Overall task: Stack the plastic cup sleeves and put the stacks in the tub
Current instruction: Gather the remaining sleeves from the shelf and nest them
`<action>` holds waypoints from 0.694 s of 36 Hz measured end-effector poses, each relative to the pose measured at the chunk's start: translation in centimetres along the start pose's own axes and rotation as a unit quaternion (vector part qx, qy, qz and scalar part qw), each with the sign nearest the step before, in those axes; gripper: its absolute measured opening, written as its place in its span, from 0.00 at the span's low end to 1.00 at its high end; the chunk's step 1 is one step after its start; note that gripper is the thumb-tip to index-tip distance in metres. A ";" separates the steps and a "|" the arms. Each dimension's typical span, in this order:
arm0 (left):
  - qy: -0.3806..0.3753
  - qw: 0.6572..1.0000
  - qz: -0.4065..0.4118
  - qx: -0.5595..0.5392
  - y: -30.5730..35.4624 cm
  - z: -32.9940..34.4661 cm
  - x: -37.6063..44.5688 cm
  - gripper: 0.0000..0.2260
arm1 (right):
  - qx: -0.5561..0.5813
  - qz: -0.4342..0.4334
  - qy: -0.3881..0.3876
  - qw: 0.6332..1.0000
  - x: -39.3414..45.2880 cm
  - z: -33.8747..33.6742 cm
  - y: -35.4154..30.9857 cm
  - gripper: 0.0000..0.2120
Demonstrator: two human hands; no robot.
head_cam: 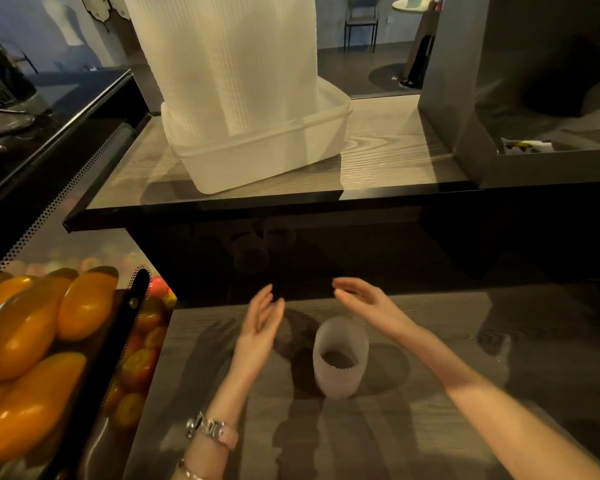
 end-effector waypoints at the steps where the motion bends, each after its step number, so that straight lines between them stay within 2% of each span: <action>1: 0.015 1.000 -0.013 0.004 -0.2 -0.4 0.9 0.19 | -0.003 0.003 0.001 1.000 1.1 0.1 0.0 0.25; 4: 0.061 0.997 -0.046 0.014 -1.0 -1.7 3.6 0.22 | -0.023 0.027 0.009 0.999 4.0 0.6 0.3 0.31; 6: 0.059 0.995 -0.058 0.048 -1.8 -2.2 5.1 0.23 | -0.032 0.044 0.018 0.998 5.7 1.1 0.4 0.35; 9: 0.046 0.990 -0.086 0.098 -3.3 -2.8 7.6 0.23 | -0.075 0.046 0.030 0.996 8.2 1.9 0.4 0.33; 14: 0.045 0.978 -0.153 0.137 -4.9 -3.3 11.2 0.23 | -0.092 0.059 -0.003 0.994 11.4 4.0 0.5 0.30; 16: 0.047 0.976 -0.164 0.136 -5.1 -3.5 12.1 0.22 | -0.146 0.061 -0.002 0.987 12.5 4.7 0.3 0.29; 18: 0.045 0.980 -0.142 0.131 -4.8 -3.6 13.1 0.22 | -0.174 0.057 -0.003 0.983 13.4 5.3 -0.3 0.28; 21: 0.028 0.982 -0.125 0.136 -4.5 -3.6 13.9 0.23 | -0.161 0.061 -0.022 0.985 14.3 6.4 -1.1 0.26; 25: 0.026 0.983 -0.176 0.054 -5.0 -3.8 14.7 0.23 | -0.101 0.097 0.004 0.990 15.3 7.4 -1.4 0.25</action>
Point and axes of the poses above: each hand's wrist, its own x-axis towards the middle knuckle, its own z-axis out of the palm, y = z × x, the point moved 6 cm from there along x, towards the middle knuckle, and after that the axes turned 12 degrees about x, right-handed, at the moved point
